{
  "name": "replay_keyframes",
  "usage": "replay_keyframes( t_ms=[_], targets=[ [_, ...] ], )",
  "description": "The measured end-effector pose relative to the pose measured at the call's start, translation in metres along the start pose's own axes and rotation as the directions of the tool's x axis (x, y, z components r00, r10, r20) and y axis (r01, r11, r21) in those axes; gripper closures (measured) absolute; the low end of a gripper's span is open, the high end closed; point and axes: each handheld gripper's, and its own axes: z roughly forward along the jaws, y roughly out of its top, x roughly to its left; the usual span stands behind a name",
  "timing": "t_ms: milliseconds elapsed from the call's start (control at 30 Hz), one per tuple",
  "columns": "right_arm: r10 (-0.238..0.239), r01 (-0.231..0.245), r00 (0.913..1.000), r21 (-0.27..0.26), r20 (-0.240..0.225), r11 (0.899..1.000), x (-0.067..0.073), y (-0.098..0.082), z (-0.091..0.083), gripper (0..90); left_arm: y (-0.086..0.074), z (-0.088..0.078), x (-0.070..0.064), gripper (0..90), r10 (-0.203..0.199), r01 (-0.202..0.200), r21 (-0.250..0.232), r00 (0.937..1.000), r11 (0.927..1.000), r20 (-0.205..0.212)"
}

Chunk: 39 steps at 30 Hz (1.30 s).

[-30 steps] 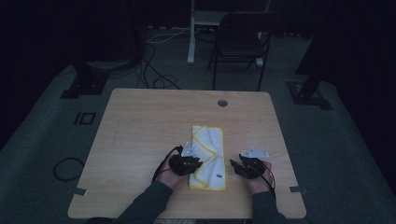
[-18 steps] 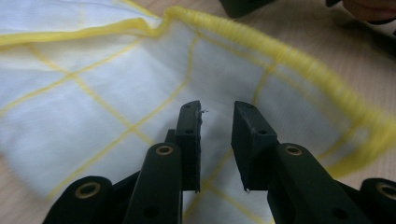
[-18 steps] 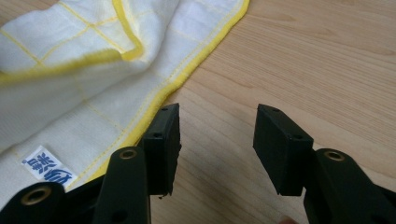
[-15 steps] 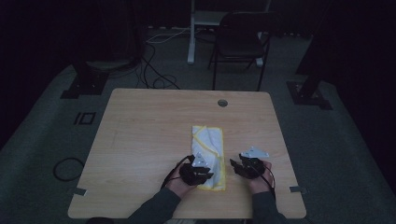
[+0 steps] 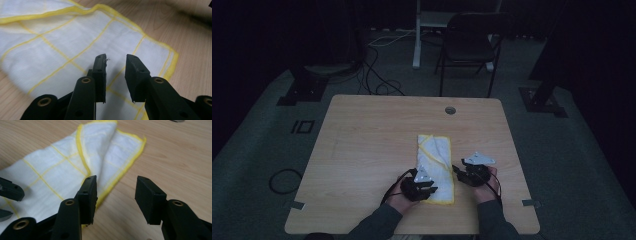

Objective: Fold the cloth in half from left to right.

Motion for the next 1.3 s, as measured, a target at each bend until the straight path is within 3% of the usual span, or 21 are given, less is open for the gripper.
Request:
replay_keyframes(
  t_ms=[333,433,567,667,833,1067,1100,1200,1300],
  targets=[
    [-0.046,0.045,0.9982,-0.022,-0.04,0.999,0.01,0.017,0.015,53.1,-0.018,-0.021,0.012,70.8,-0.056,0.054,-0.039,0.9977,0.9977,-0.039],
    [-0.061,0.058,0.9955,-0.032,-0.073,0.998,0.015,0.022,0.022,62.0,-0.024,-0.023,0.015,71.1,-0.078,0.077,-0.044,0.996,0.9961,-0.042],
    [-0.073,0.066,0.991,-0.058,-0.113,0.996,0.021,0.028,0.033,69.6,-0.025,-0.025,0.016,71.3,-0.074,0.072,-0.036,0.9961,0.9967,-0.048],
    [-0.077,0.071,0.9887,-0.05,-0.128,0.996,0.026,0.032,0.045,62.8,-0.026,-0.024,0.016,72.0,-0.077,0.076,-0.032,0.9957,0.9966,-0.051],
    [-0.106,0.104,0.9876,-0.027,-0.116,0.994,0.033,0.042,0.062,55.9,-0.026,-0.024,0.016,72.4,-0.076,0.074,-0.031,0.9957,0.9968,-0.054],
    [-0.183,0.187,0.9803,0.053,-0.073,0.981,0.038,0.053,0.088,48.2,-0.027,-0.023,0.015,72.4,-0.072,0.071,-0.023,0.9958,0.9972,-0.057],
    [-0.192,0.197,0.9791,0.067,-0.065,0.978,0.038,0.053,0.091,49.4,-0.027,-0.023,0.015,72.4,-0.071,0.07,-0.02,0.9958,0.9974,-0.057],
    [-0.213,0.215,0.9762,0.081,-0.044,0.973,0.036,0.054,0.094,64.0,-0.027,-0.022,0.015,72.5,-0.072,0.071,-0.018,0.9957,0.9973,-0.058],
    [-0.179,0.182,0.983,0.068,-0.041,0.981,0.028,0.057,0.09,79.5,-0.027,-0.022,0.015,72.5,-0.072,0.071,-0.016,0.9957,0.9974,-0.059]
  ],
)
